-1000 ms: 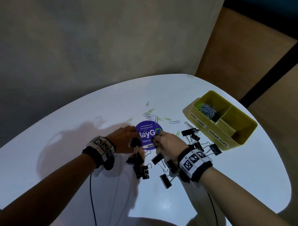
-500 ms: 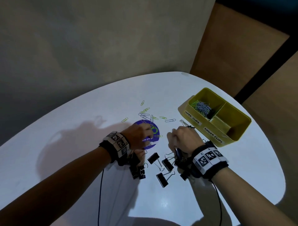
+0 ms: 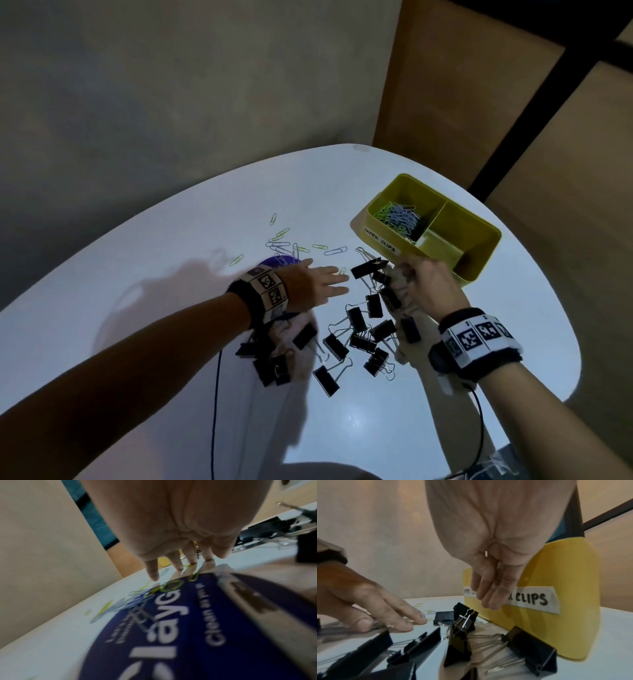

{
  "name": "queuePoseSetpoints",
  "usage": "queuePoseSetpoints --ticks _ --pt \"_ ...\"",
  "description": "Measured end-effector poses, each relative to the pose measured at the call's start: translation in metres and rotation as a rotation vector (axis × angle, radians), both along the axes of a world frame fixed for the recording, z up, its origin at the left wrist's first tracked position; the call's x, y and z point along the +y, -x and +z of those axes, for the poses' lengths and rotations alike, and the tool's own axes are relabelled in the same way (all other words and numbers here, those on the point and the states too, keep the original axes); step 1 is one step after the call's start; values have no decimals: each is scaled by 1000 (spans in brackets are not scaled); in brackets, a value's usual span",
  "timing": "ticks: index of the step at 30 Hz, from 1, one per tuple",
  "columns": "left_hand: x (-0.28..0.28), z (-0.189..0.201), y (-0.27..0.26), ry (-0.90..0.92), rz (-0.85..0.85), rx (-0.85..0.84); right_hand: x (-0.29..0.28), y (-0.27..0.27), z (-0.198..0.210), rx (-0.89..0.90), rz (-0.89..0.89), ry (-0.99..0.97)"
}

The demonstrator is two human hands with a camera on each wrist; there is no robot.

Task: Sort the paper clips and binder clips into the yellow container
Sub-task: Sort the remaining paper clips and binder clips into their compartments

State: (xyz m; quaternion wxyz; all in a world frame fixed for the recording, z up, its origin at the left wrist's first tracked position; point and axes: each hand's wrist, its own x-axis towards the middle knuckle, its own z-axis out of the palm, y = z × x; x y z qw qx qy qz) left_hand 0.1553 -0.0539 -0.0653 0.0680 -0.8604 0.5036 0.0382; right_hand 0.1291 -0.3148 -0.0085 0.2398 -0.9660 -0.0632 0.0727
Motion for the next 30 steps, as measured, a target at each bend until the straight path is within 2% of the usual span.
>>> queuePoseSetpoints --ticks 5,7,10,13,17,19,21,23,25,28,30 --pt "18 14 -25 53 108 8 -7 2 -2 0 -10 5" --pt "7 15 -35 -25 223 53 -4 0 -4 10 -4 -10" --pt "-17 13 -41 -195 387 230 8 -1 -1 30 24 8" --pt "-14 9 -34 -253 426 213 25 5 6 41 139 41" --pt "26 18 -22 -372 397 231 37 18 3 50 272 24" --pt "39 27 -31 -310 421 242 42 14 -3 35 300 12" --pt "46 32 -49 -225 535 248 57 6 -6 -24 354 8" --pt "49 31 -66 -191 691 289 77 -6 -9 -83 401 83" --pt "50 28 -72 -185 786 360 97 -20 -13 -24 425 247" --pt "48 22 -59 -224 755 421 118 -36 -14 141 395 446" --pt "47 26 -39 -182 701 502 128 -37 -19 222 412 489"
